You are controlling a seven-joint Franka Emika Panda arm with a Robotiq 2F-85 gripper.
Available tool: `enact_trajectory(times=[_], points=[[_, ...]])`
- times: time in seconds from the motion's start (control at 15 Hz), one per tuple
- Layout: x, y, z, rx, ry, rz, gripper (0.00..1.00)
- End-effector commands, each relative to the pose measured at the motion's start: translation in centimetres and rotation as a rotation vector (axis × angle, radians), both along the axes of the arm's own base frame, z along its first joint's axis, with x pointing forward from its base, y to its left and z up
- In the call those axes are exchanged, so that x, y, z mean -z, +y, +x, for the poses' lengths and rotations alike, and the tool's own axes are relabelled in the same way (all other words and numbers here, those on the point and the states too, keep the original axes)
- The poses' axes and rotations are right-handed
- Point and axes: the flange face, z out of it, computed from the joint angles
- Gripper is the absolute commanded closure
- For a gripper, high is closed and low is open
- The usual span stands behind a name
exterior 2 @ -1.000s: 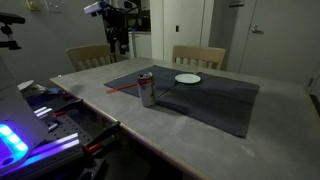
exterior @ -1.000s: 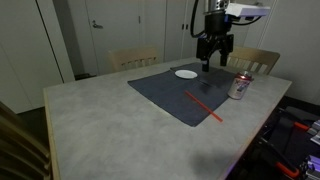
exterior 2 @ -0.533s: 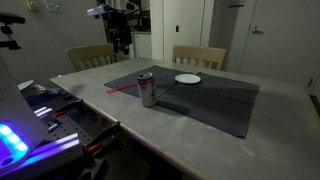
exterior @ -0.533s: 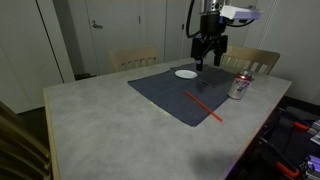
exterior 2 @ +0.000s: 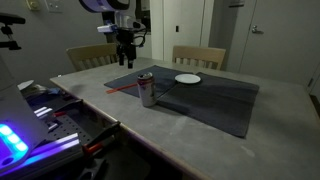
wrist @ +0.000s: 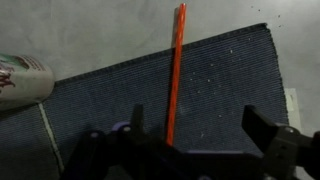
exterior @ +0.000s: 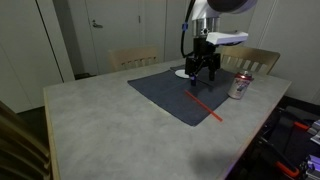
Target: Pick the straw and put it in the soda can
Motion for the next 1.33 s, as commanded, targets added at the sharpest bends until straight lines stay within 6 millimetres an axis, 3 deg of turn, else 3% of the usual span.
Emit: enact_trajectory(times=[0.0, 0.27, 0.53, 1.27], points=[[2.8, -1.5, 1.3, 0.104, 0.018, 0.033, 0.00], [4.7, -3.2, 1.5, 0.303, -0.013, 0.090, 0.00], [6.0, -3.9, 2.0, 0.380, -0.032, 0.110, 0.00], [8.1, -2.7, 2.8, 0.288, 0.012, 0.093, 0.08]])
